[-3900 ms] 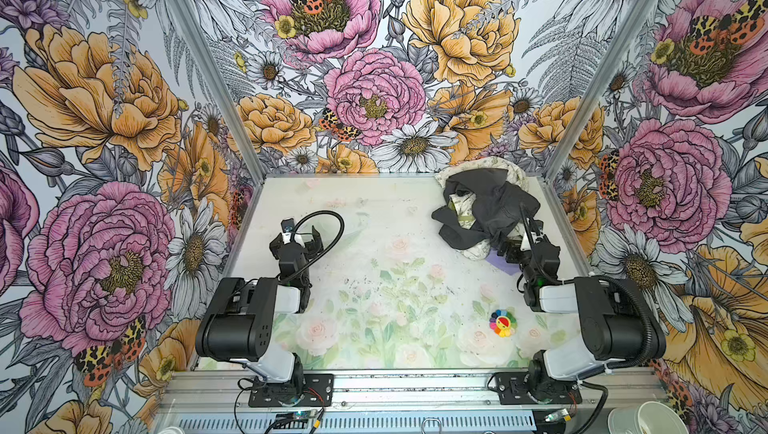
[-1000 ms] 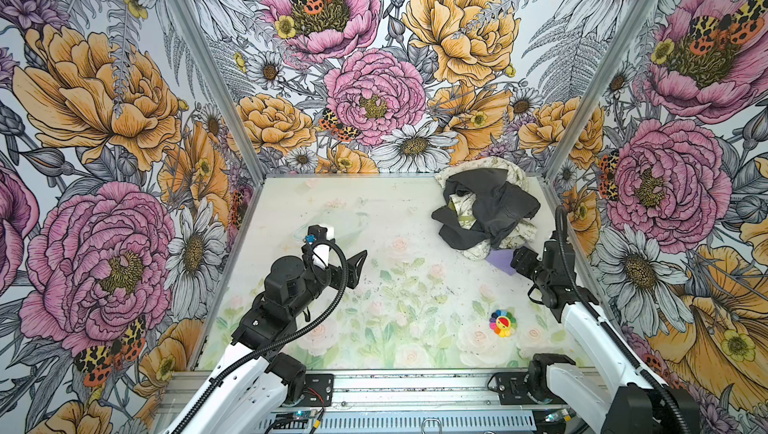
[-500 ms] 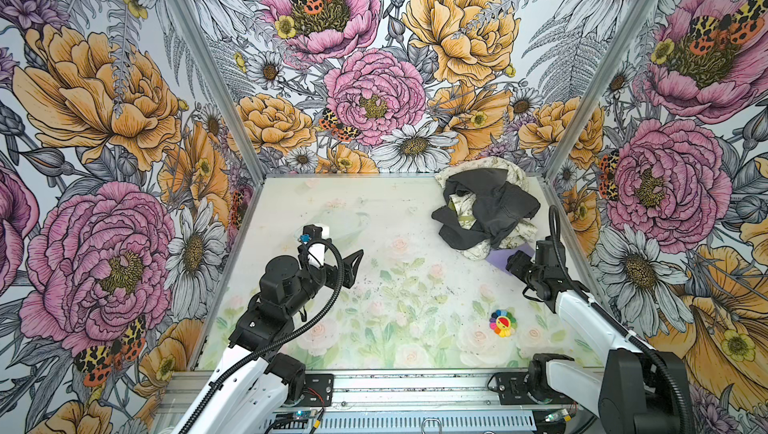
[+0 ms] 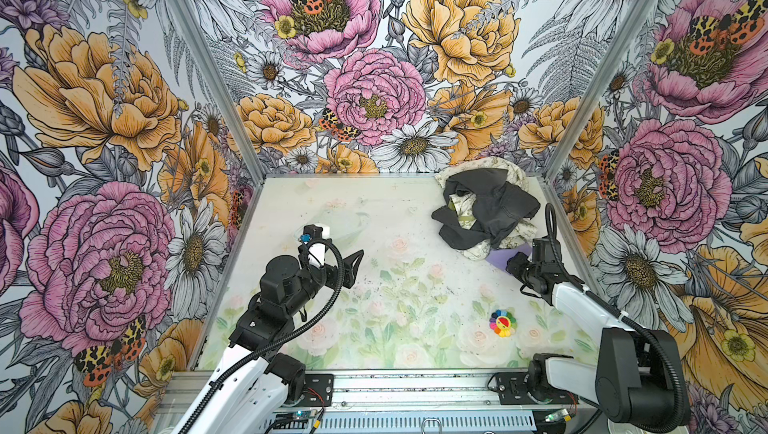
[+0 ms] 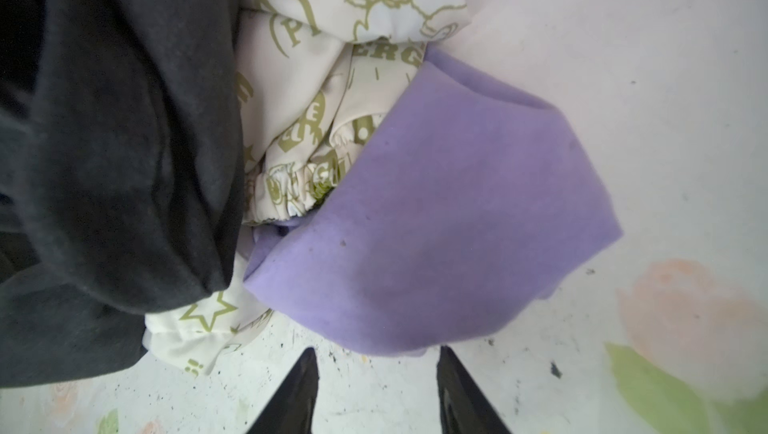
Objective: Pick out a specific cloth from the pile
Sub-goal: 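Reach the right gripper down to the lavender cloth under the pile, then grasp the lavender cloth with the right gripper and lift it up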
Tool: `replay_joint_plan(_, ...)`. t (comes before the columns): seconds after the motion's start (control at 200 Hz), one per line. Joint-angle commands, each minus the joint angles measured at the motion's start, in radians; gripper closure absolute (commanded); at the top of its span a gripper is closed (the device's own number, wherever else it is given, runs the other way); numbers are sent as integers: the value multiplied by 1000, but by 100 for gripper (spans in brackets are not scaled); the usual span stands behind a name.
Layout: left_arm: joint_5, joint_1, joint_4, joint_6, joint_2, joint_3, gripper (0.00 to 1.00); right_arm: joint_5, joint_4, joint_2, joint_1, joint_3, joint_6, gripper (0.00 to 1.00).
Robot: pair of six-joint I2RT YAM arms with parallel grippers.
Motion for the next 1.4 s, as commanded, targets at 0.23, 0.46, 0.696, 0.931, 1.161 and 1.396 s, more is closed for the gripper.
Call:
replay_joint_plan(0.23,17,7,-14,0,4,-9,1,45,40,115,-25,52,-6,54)
replay_joint_plan(0.46,14,6,-17,1,2,-7,1,-28,142,187,-44,49,42,65)
replay_joint_plan(0.696,3,1,-22,4,-5,-9,1,-75,178,183,-55,52,81,93)
replay_joint_plan(0.931,0,-2,-23,6,-6,-9,1,-72,150,37,-57,50,88,100)
replay_joint_plan(1.161,-3,-2,-22,6,-6,-9,1,-104,143,-110,-57,73,111,100)
replay_joint_plan(1.396,-4,-4,-24,7,-7,-9,1,-149,143,-190,-57,141,132,100)
